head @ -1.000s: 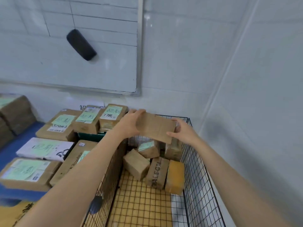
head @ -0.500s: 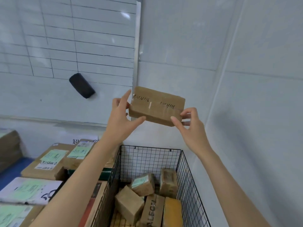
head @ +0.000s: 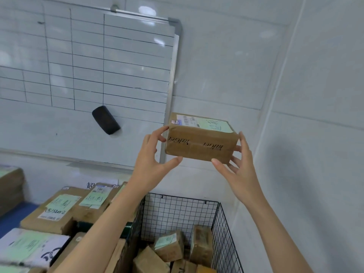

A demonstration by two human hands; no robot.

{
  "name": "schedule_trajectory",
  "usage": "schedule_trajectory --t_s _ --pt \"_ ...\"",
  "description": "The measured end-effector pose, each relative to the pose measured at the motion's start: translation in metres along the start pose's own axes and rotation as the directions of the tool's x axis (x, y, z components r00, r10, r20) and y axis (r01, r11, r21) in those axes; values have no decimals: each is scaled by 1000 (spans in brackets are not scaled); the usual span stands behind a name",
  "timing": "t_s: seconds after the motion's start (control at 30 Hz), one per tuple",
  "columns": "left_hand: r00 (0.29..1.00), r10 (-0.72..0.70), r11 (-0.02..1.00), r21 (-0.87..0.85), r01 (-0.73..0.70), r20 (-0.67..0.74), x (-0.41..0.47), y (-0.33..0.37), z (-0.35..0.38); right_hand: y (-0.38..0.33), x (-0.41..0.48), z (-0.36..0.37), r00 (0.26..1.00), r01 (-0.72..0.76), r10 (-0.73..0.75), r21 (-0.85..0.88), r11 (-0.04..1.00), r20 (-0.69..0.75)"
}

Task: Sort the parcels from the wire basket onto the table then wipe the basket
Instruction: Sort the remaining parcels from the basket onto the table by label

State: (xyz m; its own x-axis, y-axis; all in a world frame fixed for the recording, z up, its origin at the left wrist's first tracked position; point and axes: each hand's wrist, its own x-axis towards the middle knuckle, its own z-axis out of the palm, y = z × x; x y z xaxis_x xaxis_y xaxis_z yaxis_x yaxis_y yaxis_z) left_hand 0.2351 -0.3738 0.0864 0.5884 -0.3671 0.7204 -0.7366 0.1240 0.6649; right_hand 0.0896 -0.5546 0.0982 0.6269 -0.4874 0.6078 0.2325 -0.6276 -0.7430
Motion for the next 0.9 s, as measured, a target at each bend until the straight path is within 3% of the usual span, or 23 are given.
schedule_trajectory --t_s 0.43,0.63,0.9 --pt "998 -42 990 -138 33 -57 0 9 -3 -7 -6 13 999 -31 25 157 987 38" --pt "994 -97 956 -282 78 -55 6 15 -4 -4 -11 19 994 -91 74 243 966 77" --pt "982 -121 951 -299 73 -145 5 16 4 1 -16 21 991 -119 92 337 934 94"
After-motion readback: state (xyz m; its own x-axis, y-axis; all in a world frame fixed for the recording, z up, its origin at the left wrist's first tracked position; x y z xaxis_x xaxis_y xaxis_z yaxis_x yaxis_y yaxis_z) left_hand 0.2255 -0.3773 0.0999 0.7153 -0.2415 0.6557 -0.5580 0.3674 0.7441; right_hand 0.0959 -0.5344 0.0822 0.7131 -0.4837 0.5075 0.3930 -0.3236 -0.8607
